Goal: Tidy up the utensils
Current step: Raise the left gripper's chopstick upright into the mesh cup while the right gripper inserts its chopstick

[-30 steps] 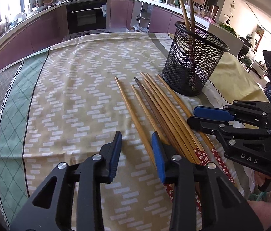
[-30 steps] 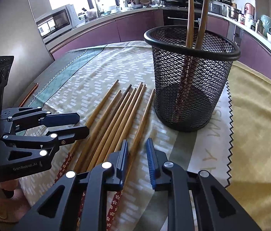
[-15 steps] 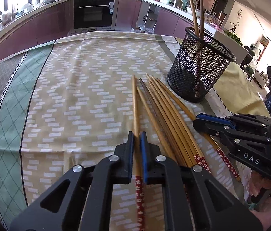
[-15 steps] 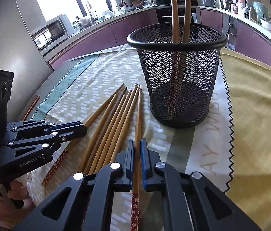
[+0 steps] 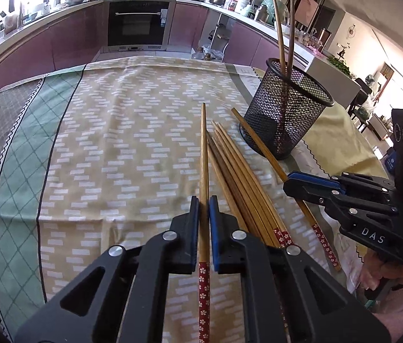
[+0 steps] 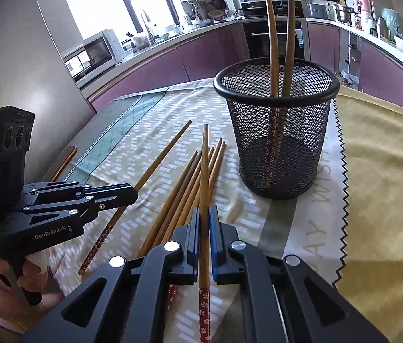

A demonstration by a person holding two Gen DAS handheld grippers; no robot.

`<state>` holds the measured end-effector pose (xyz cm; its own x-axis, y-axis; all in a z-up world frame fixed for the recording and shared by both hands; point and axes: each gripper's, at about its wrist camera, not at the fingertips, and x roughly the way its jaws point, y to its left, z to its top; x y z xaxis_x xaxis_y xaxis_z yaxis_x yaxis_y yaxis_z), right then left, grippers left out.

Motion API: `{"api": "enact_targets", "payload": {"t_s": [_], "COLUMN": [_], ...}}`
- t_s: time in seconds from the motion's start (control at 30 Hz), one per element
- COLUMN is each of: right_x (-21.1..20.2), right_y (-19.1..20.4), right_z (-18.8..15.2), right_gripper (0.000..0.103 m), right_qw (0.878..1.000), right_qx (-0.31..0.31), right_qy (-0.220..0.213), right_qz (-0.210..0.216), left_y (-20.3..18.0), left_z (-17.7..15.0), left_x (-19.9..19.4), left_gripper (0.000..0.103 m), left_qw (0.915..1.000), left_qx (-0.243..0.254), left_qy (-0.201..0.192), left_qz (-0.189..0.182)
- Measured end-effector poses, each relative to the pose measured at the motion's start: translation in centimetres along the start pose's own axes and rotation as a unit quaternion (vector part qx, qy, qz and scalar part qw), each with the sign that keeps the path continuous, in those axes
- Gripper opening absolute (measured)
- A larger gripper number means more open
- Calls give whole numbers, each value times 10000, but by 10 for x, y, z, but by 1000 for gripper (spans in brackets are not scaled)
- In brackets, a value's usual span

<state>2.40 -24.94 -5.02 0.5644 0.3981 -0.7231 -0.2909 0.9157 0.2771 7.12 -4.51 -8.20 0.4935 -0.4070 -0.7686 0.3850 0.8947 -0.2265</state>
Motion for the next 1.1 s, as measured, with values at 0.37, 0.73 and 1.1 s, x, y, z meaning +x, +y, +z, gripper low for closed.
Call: {"api": "enact_targets", "payload": {"t_s": [0.37,0.73,1.1], "right_x": [-31,-62,-89], "right_y": [7,1,-8], "right_z": [12,25,43], "right_gripper": [6,6,6], "right_qw": [9985,9945,9888], "right_qx": [-66,-9,-52], "right_qy": [-480,-970,-1451], "right_qz": [267,406,339], "left_y": [-10,-20,-36], "left_z": [13,28,55], "left_x": [-38,-79,-106], "left_gripper": [8,7,7], "left_qw": [9979,9921,9856], "left_qx": [125,230,424], "left_qy": [-402,-792,-1241], "left_qz": [-499,-942,-1069]}}
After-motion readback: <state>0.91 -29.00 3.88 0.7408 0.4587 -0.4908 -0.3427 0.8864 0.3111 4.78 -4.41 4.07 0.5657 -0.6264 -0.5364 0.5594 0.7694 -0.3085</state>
